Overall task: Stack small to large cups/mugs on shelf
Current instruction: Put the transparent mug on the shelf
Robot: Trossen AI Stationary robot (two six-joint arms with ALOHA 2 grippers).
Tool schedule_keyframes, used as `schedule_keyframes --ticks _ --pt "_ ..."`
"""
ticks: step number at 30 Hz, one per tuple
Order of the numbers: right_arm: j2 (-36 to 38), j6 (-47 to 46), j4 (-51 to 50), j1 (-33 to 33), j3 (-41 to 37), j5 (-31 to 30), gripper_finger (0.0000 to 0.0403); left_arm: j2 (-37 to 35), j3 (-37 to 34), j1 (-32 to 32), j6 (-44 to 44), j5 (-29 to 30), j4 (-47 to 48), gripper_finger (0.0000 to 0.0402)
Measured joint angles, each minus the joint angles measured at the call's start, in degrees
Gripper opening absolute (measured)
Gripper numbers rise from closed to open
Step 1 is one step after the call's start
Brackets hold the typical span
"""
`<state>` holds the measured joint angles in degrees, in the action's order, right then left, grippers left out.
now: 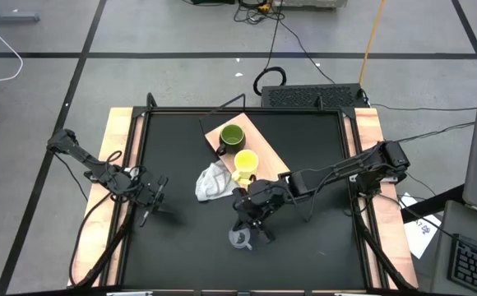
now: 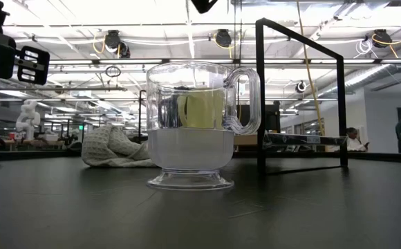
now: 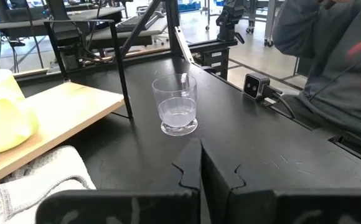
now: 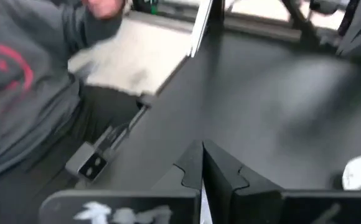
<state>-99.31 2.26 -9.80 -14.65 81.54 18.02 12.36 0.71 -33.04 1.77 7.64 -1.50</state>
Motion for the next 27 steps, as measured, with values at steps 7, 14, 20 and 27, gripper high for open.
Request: schedule_keyframes --ticks 7,14,20,27 --pt "-6.7 0.5 -19.4 -1.5 11.2 -1.9 0.0 0.0 0.0 0.0 -0.9 0.0 0.0 0.0008" --pt "-14.8 0.3 -32.1 -2.0 21.3 -5.0 0.0 0.0 0.0 0.0 -1.5 -0.1 0.0 0.0008" --pt "-16.8 -0.5 -34.1 -1.4 23.3 -5.3 0.0 0.0 0.0 0.0 -1.6 0.0 0.0 0.0008" --pt "-16.5 0.0 -33.6 -1.2 23.3 -6.3 0.0007 0.0 0.0 0.0 -1.9 0.0 0.0 0.0008"
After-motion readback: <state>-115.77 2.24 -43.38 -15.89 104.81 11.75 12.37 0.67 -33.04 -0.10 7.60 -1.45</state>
